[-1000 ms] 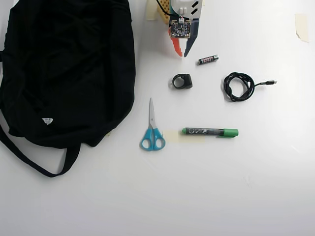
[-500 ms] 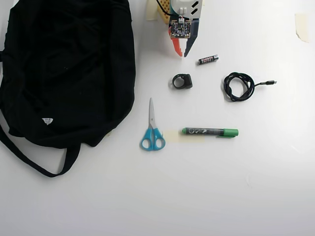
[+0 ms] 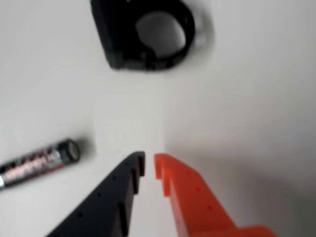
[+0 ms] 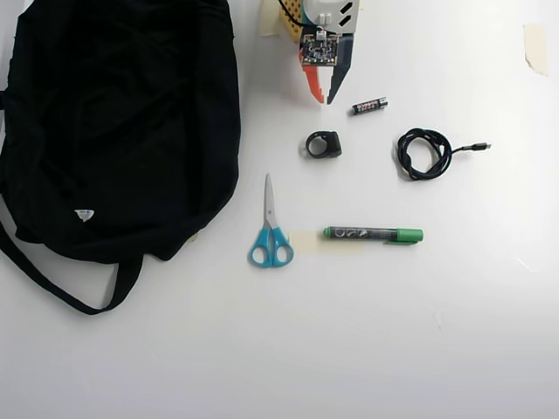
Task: Put the green marker into the black bag
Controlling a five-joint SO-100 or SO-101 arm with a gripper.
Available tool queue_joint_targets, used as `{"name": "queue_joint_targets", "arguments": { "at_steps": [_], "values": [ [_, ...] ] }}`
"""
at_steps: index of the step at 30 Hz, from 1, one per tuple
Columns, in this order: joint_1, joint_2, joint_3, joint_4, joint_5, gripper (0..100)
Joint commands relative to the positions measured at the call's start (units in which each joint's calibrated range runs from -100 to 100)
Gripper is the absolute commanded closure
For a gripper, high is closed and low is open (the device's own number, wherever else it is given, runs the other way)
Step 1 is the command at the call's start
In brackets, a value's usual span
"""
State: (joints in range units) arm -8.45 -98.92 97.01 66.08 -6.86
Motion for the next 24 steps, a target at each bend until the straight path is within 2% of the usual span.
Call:
{"name": "queue_joint_targets", "arguments": {
  "at_steps": [1, 9, 14, 24],
  "values": [
    [-0.15, -0.58, -3.21, -5.1, 0.1, 98],
    [-0.3, 3.57, -8.87, -16.9, 0.05, 98],
    [-0.38, 17.26, -18.58, -27.58, 0.05, 98],
    [-0.38, 48.46, -48.14, -42.57, 0.52, 98]
  ]
}}
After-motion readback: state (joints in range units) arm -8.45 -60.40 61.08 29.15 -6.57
